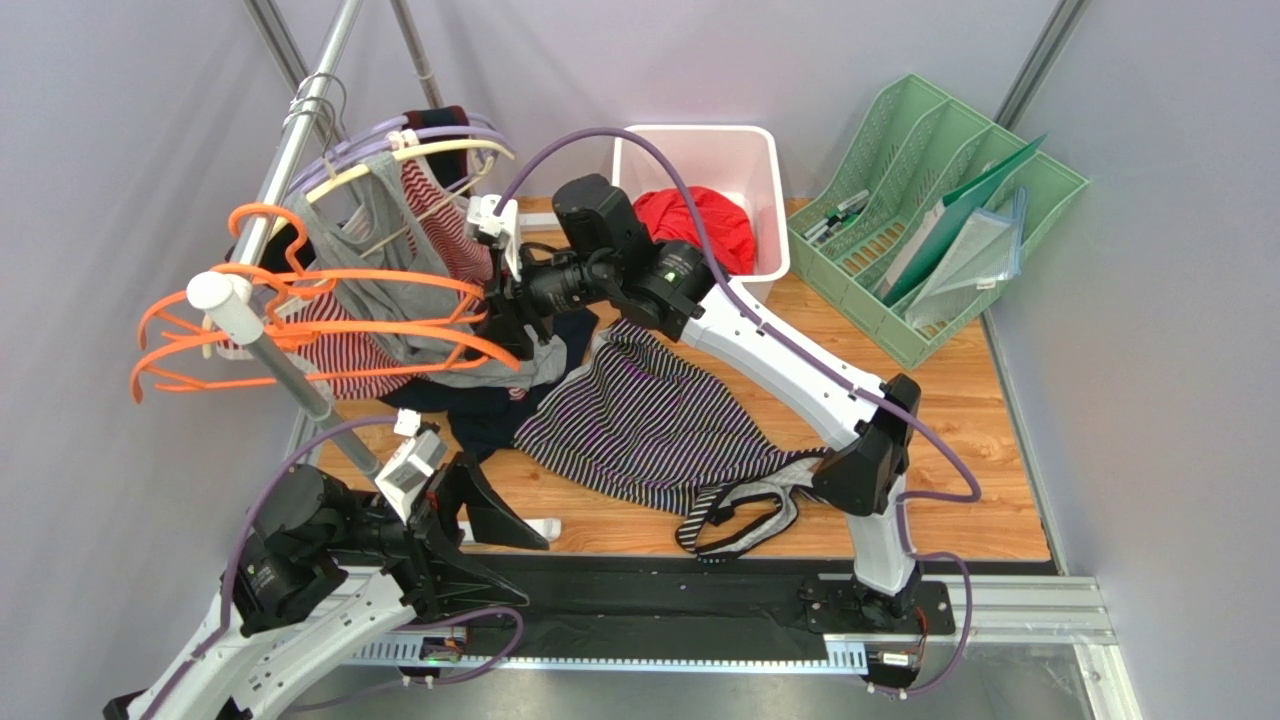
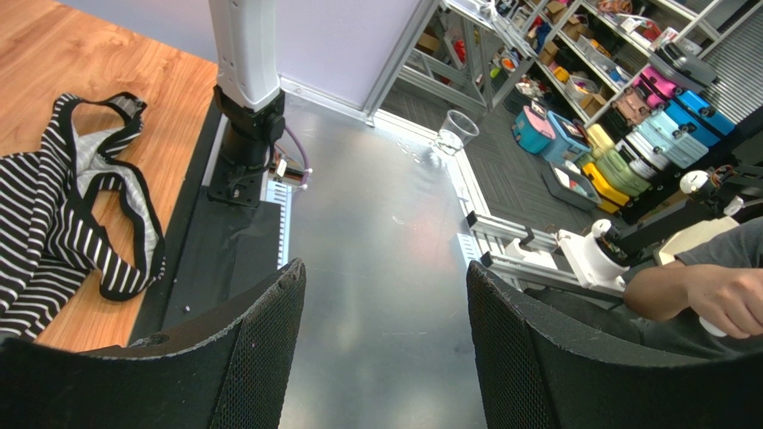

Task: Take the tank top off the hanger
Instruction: Place the hanger at the clothesline, then pick up the tank top from the center of the board.

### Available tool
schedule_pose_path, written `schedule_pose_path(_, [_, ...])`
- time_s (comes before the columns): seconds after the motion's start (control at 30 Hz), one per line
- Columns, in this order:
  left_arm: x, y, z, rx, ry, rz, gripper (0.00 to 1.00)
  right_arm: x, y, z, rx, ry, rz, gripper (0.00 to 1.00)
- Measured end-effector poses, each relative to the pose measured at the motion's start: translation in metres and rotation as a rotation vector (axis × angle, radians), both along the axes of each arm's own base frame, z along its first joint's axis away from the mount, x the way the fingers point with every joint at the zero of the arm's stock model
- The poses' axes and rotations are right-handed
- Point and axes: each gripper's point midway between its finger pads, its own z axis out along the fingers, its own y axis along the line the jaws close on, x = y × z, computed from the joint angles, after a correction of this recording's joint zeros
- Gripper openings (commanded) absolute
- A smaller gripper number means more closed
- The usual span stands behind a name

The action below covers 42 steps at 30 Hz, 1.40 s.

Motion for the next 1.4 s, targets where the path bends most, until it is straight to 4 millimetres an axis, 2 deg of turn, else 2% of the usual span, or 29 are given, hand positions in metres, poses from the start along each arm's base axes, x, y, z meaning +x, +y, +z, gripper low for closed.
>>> schedule_pose_path(0.03, [0.0, 0.0, 0.0, 0.0, 0.0, 0.0, 0.71, 0.002, 0.0, -0.003, -0.008, 0.002, -0.013, 0.56])
schedule_pose_path(0.07, [0.0, 0.0, 0.0, 0.0, 0.0, 0.0, 0.71, 0.003, -0.002, -0.004, -0.014, 0.004, -0.025, 0.63])
schedule_pose_path(0.1, [0.0, 0.0, 0.0, -0.001, 0.0, 0.0, 0.71, 0.005, -0.003, -0.006, -0.023, 0.004, -0.044, 0.75])
schedule_pose_path(0.13, [0.0, 0.0, 0.0, -0.002, 0.0, 0.0, 0.71, 0.006, -0.006, -0.008, -0.031, 0.007, -0.063, 0.79])
schedule_pose_path(0.17, [-0.001, 0.001, 0.0, -0.003, 0.0, 0.0, 0.72, 0.007, -0.013, -0.007, -0.042, 0.006, -0.1, 0.88])
schedule_pose_path(0.23, [-0.002, 0.002, 0.0, -0.007, -0.004, 0.0, 0.71, 0.008, -0.019, -0.002, -0.042, 0.005, -0.132, 0.93])
schedule_pose_path(0.4, [-0.003, 0.003, 0.001, -0.014, -0.01, 0.0, 0.71, 0.007, -0.06, 0.024, -0.022, -0.026, -0.258, 0.98])
schedule_pose_path(0.53, [-0.003, 0.003, 0.0, -0.013, -0.01, -0.001, 0.72, 0.009, -0.109, 0.045, 0.007, -0.07, -0.399, 1.0])
schedule_pose_path(0.6, [-0.003, 0.003, -0.001, -0.011, -0.009, -0.001, 0.72, 0.015, -0.138, 0.043, 0.002, -0.076, -0.506, 1.0])
schedule_pose_path(0.67, [-0.003, 0.003, -0.002, -0.011, -0.009, -0.002, 0.72, 0.024, -0.164, 0.033, -0.023, -0.063, -0.617, 1.0])
schedule_pose_path(0.77, [-0.003, 0.003, -0.003, -0.011, -0.012, -0.004, 0.71, 0.053, -0.205, 0.001, -0.079, 0.003, -0.849, 1.0])
schedule_pose_path(0.83, [-0.003, 0.003, -0.004, -0.01, -0.012, -0.007, 0.72, 0.075, -0.231, -0.031, -0.129, 0.078, -1.008, 1.0])
schedule_pose_path(0.9, [-0.003, 0.002, -0.005, -0.008, -0.013, -0.008, 0.72, 0.088, -0.253, -0.072, -0.195, 0.167, -1.124, 1.0])
schedule_pose_path(0.93, [-0.003, 0.002, -0.006, -0.006, -0.012, -0.008, 0.72, 0.092, -0.265, -0.101, -0.24, 0.216, -1.18, 1.0])
schedule_pose_path(1.03, [-0.002, 0.001, -0.01, 0.001, -0.008, -0.011, 0.72, 0.083, -0.283, -0.169, -0.388, 0.32, -1.243, 1.0])
schedule_pose_path(1.07, [-0.002, 0.001, -0.011, 0.003, -0.007, -0.012, 0.72, 0.077, -0.284, -0.19, -0.435, 0.348, -1.236, 1.0])
schedule_pose_path(1.13, [-0.002, 0.0, -0.012, 0.005, -0.007, -0.015, 0.72, 0.065, -0.281, -0.22, -0.509, 0.394, -1.192, 1.0])
schedule_pose_path(1.27, [-0.003, 0.001, -0.012, 0.005, -0.011, -0.02, 0.72, 0.046, -0.26, -0.254, -0.611, 0.4, -1.064, 1.0])
schedule_pose_path(1.4, [-0.004, 0.001, -0.012, 0.003, -0.013, -0.022, 0.72, 0.02, -0.228, -0.287, -0.707, 0.364, -0.91, 1.0])
